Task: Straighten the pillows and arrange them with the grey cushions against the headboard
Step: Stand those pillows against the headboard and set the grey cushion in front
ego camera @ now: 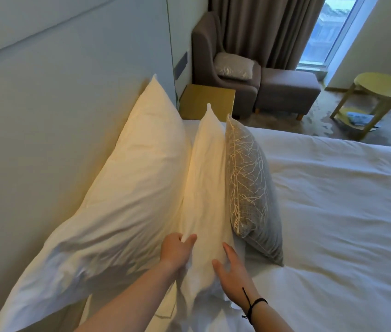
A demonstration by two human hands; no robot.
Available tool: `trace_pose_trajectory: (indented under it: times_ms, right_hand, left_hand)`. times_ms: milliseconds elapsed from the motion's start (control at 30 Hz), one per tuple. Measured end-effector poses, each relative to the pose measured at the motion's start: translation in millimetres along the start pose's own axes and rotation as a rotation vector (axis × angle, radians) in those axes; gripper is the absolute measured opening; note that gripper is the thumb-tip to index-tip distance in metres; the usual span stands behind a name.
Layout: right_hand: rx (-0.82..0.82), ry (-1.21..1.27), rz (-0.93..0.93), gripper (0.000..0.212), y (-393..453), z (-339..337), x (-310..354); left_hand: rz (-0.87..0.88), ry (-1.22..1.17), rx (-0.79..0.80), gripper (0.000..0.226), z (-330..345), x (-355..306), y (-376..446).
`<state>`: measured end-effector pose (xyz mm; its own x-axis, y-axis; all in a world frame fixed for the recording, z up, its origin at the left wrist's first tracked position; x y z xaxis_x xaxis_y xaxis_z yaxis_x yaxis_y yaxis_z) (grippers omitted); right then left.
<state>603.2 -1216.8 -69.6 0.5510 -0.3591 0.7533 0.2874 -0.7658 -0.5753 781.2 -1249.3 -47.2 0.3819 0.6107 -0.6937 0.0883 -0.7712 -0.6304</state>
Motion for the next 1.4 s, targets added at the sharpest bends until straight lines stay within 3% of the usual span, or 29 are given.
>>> trace_pose_trajectory:
  times_ms: [167,300,400,567,733,933,1267,1400]
  right_hand:
    - [-0.001,0.020,-0.014,0.073,18,3,-1]
    - [0.125,-0.069,0.007,0.081,35,15,7]
    - [0.166,-0.138,0.056,0.092,39,27,13]
    - [0.098,-0.241,0.058,0.087,38,31,15]
    - [0.111,-0.331,-0.041,0.077,41,45,35]
    - [0.074,-0.505,-0.089,0.071,48,49,51]
    - [0.230,-0.736,-0.041,0.065,49,49,87]
    - [0.241,-0.669,-0.166,0.067,52,8,118]
  left_hand:
    - [0.108,0.264,-0.217,0.041,-36,-6,-2]
    - [0.098,0.361,-0.327,0.041,-71,8,-7]
    - [0.067,0.465,-0.309,0.034,-74,14,-15]
    - [0.048,0.644,-0.277,0.023,-65,22,-21]
    - [0.083,0.354,-0.071,0.019,-58,46,-33]
    - [0.112,0.306,-0.261,0.031,-84,66,-58]
    - [-0.011,0.955,-0.122,0.021,-84,67,-73]
    - [0.136,0.985,-0.135,0.018,-86,33,-47]
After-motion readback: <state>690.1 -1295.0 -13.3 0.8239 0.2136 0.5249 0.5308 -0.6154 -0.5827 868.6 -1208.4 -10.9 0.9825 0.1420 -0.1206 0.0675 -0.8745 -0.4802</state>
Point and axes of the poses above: each hand's wrist, its own y-axis towards the middle knuckle, its own z-axis out of the palm, x = y × z, the point moved 1 cm from there along y, towards the middle knuckle, and after that the axes turned 14 degrees about x, right-handed, at the moved point
